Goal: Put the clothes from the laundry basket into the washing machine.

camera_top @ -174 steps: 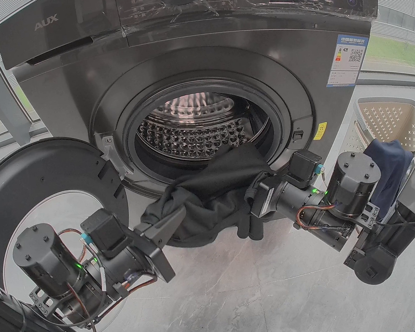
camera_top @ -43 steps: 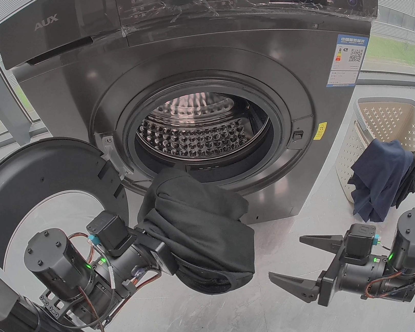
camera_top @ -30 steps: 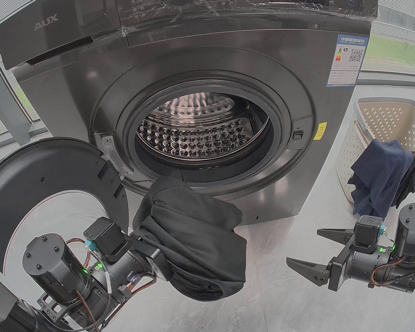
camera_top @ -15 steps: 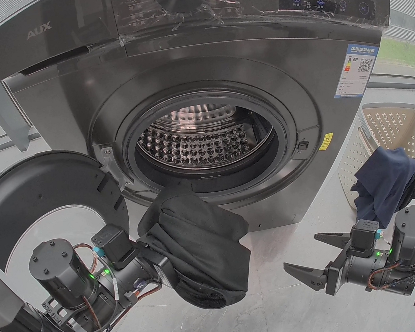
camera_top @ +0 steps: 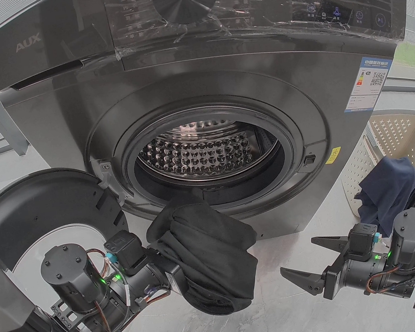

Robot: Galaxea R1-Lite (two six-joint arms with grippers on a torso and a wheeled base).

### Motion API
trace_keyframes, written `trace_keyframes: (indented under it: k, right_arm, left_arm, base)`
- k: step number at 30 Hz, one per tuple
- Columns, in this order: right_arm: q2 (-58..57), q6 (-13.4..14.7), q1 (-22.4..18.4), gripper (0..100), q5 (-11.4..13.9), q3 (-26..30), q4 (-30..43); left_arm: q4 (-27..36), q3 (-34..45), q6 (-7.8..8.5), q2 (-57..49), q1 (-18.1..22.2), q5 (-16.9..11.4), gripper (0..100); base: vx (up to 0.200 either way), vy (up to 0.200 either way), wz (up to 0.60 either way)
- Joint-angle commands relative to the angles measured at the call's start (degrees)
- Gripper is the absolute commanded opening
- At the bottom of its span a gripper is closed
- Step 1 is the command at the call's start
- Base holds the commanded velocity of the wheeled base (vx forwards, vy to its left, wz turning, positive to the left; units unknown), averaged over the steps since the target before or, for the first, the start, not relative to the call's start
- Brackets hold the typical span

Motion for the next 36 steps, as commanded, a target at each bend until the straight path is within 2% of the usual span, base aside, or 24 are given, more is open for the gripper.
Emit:
trace_keyframes:
  k: [1,11,26,32,36]
  right_arm:
    - [0.23,0.04,0.1,100,0.03,-0.05,0.04]
    - [0.14,0.04,0.54,100,0.03,0.04,-0.05]
    - [0.23,0.04,0.54,100,0.03,0.21,-0.05]
    - [0.14,0.04,0.54,100,0.03,0.3,-0.05]
    - [0.06,0.12,1.42,100,0.03,0.39,0.04]
  left_arm:
    - [-0.01,-0.2,-0.04,0.98,-0.24,-0.02,0]
    - [-0.1,-0.02,-0.04,1.86,-0.85,-0.02,0]
    - [-0.01,0.68,0.05,1.94,-2.96,0.07,0]
    - [-0.1,-0.2,-0.13,2.3,-2.96,1.56,0]
    - [-0.1,0.16,-0.13,2.56,-3.05,1.56,0]
  base:
    - [0.2,0.0,0.0]
    - [0.2,0.0,0.0]
    - [0.0,0.0,0.0]
    - [0.0,-0.2,0.0]
    - [0.0,0.0,0.0]
